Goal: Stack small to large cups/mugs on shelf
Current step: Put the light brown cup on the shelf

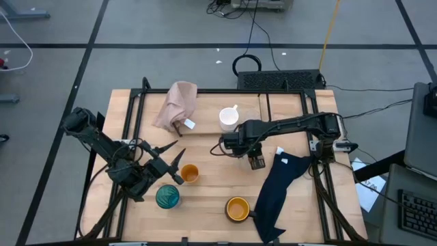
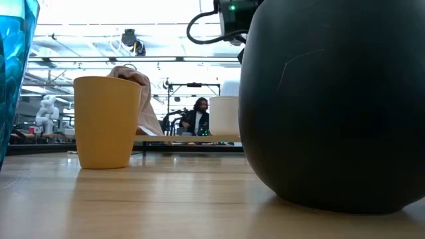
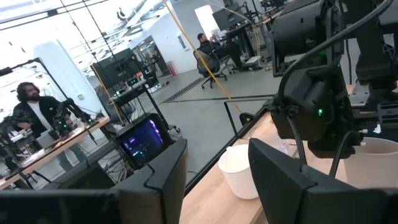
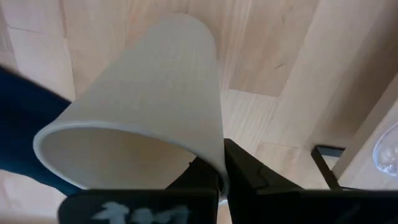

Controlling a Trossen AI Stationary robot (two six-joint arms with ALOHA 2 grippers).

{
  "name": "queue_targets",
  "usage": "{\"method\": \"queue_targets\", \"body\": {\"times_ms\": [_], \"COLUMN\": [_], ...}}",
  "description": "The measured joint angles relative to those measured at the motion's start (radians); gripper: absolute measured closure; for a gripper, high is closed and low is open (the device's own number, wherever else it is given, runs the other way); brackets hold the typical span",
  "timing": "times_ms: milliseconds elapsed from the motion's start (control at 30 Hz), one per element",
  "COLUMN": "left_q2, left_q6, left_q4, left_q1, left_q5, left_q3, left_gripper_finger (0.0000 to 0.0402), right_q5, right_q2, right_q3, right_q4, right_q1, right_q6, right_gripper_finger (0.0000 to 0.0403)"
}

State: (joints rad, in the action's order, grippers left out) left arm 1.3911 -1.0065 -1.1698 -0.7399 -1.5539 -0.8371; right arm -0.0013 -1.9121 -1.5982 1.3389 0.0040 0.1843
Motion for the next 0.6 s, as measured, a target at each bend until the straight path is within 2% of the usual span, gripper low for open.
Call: {"method": "queue_targets", "body": {"times_ms": [600], "left_q2": [0.000], "left_q6": [0.004], "left_q4": [0.000], "left_q1": [0.033], "left_q5": [0.000], "left_q3": [0.000], "left_gripper_finger": [0.0229], "right_q5": [0.001], "right_q2": [0.000], "right_q3": [-0.002], "right_q4": [-0.041], "right_q1": [0.004], "right_q6": [0.008], "right_gripper_finger": [0.0403]}}
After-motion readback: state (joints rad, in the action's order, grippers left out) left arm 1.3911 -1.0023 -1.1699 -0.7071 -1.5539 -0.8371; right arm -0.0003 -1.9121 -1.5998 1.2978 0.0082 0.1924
